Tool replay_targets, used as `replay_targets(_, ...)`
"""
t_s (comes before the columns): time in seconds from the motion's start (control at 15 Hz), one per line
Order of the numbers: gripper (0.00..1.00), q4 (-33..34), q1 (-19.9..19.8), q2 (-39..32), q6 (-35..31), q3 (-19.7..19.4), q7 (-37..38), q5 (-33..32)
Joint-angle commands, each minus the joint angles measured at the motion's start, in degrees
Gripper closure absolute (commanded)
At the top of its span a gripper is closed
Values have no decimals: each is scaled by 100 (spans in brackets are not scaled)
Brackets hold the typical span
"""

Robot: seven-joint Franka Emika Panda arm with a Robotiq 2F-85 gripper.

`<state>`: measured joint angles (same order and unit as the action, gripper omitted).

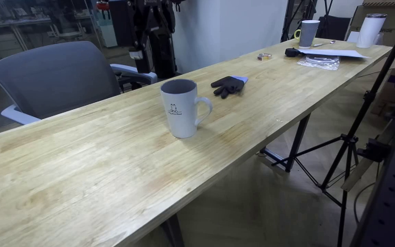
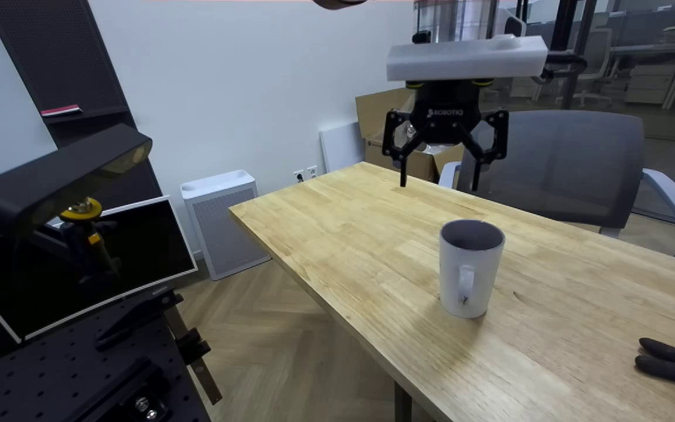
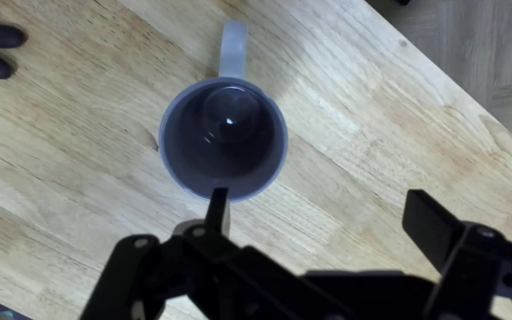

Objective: Move the mug backwards

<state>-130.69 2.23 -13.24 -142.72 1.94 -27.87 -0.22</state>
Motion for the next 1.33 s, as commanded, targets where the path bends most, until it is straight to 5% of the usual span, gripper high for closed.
replay_targets(0.0, 0, 2, -77, -127, -306, 94, 262, -147)
replay_targets(1.27, 0, -92, -26, -882, -926, -48, 843, -816)
